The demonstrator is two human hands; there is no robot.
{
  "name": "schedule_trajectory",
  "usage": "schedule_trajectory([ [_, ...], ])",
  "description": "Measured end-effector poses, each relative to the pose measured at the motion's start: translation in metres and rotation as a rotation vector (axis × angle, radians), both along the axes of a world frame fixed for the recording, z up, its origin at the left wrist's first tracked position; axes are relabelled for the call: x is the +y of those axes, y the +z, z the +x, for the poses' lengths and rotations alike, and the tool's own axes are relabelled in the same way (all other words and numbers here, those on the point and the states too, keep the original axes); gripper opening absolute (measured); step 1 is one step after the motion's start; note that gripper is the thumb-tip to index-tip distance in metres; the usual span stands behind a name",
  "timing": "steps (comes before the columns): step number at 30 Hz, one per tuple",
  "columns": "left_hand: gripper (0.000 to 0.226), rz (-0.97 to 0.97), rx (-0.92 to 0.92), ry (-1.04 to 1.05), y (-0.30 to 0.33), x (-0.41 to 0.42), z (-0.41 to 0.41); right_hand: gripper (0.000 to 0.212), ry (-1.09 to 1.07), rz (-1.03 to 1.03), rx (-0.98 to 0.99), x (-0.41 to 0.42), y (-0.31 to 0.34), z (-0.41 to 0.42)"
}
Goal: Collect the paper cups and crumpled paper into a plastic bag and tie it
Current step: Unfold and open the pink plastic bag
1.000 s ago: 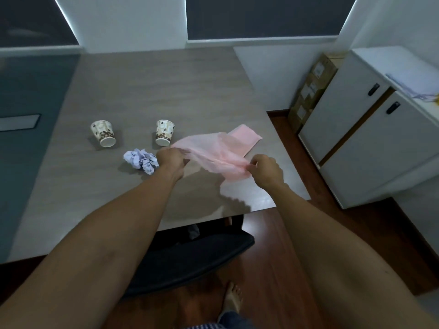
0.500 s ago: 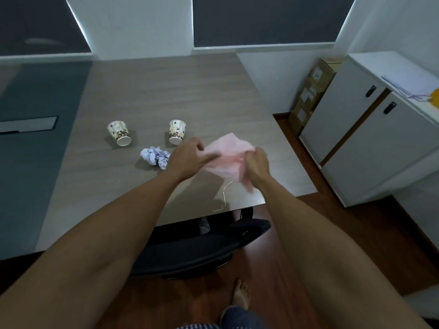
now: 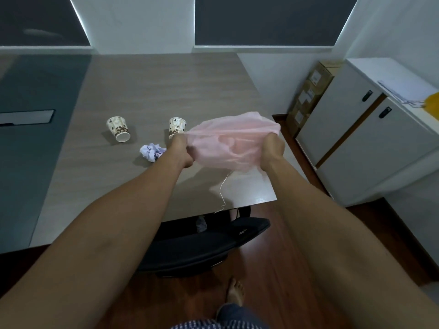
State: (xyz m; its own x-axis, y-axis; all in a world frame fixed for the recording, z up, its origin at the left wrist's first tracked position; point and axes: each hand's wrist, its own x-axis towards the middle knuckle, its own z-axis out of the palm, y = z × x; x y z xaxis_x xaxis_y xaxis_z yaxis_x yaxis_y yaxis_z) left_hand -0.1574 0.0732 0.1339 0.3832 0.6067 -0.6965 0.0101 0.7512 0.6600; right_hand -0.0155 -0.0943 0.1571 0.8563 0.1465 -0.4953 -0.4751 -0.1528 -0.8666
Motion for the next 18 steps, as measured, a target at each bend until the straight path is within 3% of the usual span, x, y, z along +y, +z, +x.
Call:
schedule_trajectory([
  [2,0.013,0.128,0.077,-0.151,0.006,-0.001,-0.002,0.015,-0.120,0.185,0.135,-0.010,0.007,0.021],
  [4,0.017,0.207,0.102,-0.296,0.000,0.015,-0.006,0.023,-0.085,0.225,0.255,-0.020,0.013,0.046],
  [6,0.023,0.191,0.091,-0.356,-0.004,0.035,-0.013,0.024,0.153,0.107,0.275,-0.036,0.021,0.060],
  [8,0.009,0.122,0.002,-0.366,0.003,0.049,-0.021,0.019,0.434,-0.023,0.252,-0.056,0.029,0.062],
  [10,0.009,0.079,-0.062,-0.409,0.018,0.053,-0.033,0.020,0.591,-0.056,0.233,-0.077,0.038,0.065],
  [14,0.023,0.035,-0.063,-0.548,0.022,0.063,-0.047,0.030,0.482,0.369,0.293,-0.093,0.037,0.070],
  [18,0.033,-0.020,-0.146,-0.395,0.018,0.059,-0.032,0.044,0.449,0.666,0.352,-0.077,0.022,0.061],
])
